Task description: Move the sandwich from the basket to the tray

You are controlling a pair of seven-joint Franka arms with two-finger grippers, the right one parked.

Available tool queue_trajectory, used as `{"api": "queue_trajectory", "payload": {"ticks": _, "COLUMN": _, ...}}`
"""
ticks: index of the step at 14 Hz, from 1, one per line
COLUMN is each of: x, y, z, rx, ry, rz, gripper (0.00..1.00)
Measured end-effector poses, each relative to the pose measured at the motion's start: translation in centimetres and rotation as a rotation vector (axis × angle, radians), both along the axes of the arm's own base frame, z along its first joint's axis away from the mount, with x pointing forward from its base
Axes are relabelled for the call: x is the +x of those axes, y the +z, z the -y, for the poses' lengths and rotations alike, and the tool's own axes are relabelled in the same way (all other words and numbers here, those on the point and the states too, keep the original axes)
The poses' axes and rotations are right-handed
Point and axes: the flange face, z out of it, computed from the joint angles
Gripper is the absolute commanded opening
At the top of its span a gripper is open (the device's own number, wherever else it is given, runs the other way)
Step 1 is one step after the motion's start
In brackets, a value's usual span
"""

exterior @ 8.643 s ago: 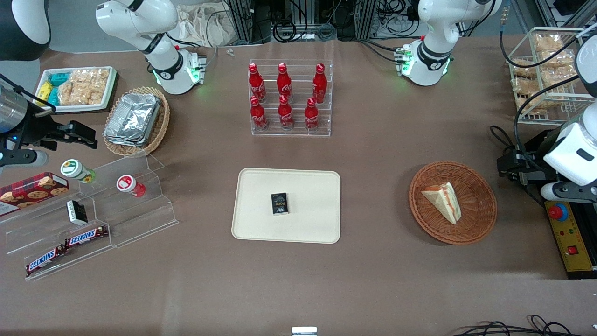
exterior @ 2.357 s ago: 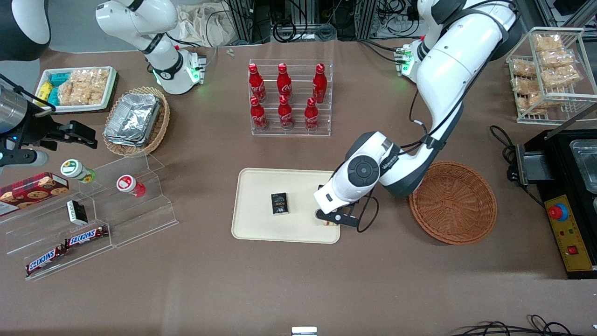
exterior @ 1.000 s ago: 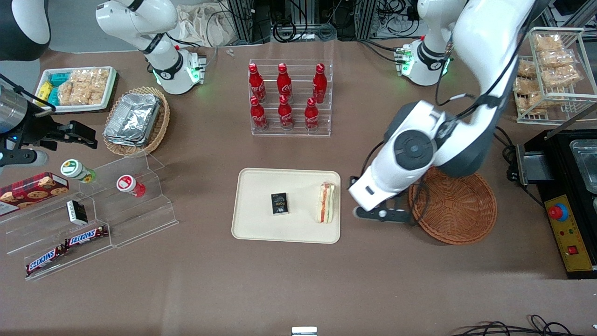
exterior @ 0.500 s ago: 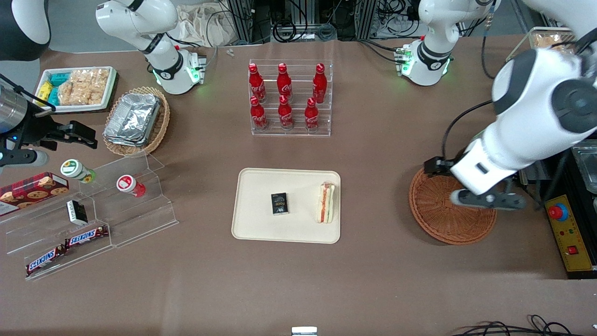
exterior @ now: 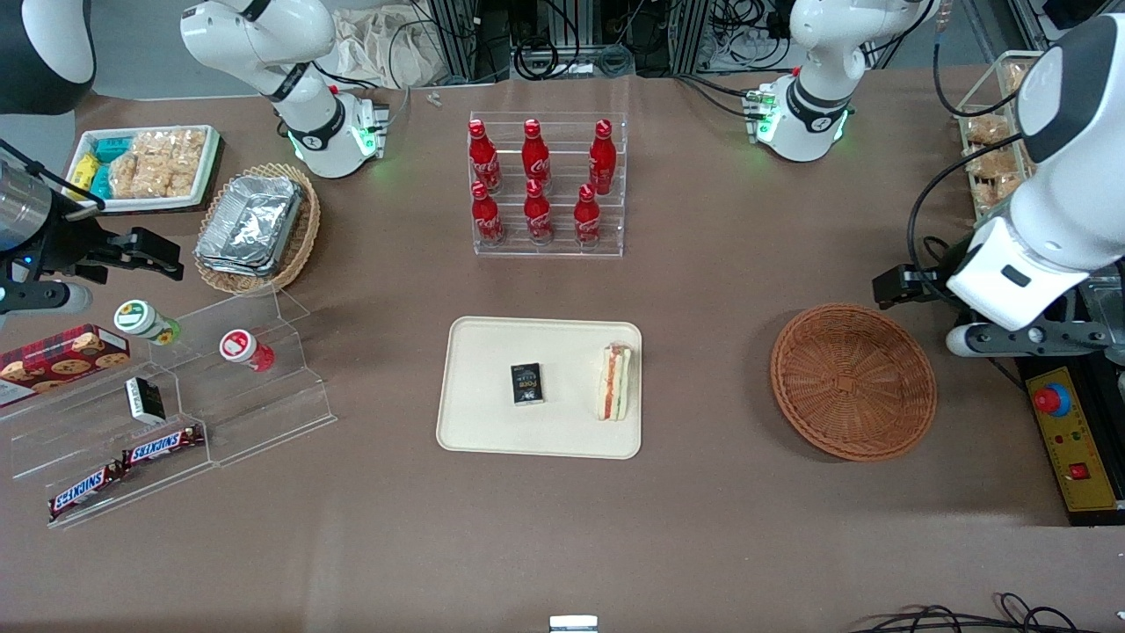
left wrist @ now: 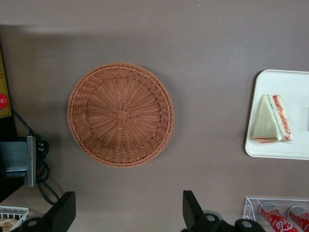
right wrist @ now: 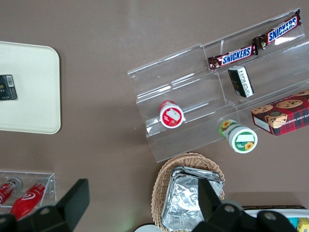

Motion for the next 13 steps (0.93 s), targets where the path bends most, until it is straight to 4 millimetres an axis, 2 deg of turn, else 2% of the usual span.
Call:
{"api": "queue_trajectory", "payload": {"ticks": 4, "x": -0.1, "y": 0.8, "z": -3.8, "rx": 0.009, "ry": 0.063, "rz": 0.004, "gripper": 0.99}}
{"api": "queue_trajectory", "payload": {"ticks": 7, "x": -0.5, "y": 1.0, "z": -4.3, "rx": 0.016, "ry": 0.069, "rz": -0.01, "gripper": 1.0}}
{"api": "queue_trajectory", "payload": {"ticks": 13, "x": -0.4, "y": 0.3, "z": -7.0, "rx": 0.033, "ry": 0.032, "rz": -0.038, "gripper": 1.0}}
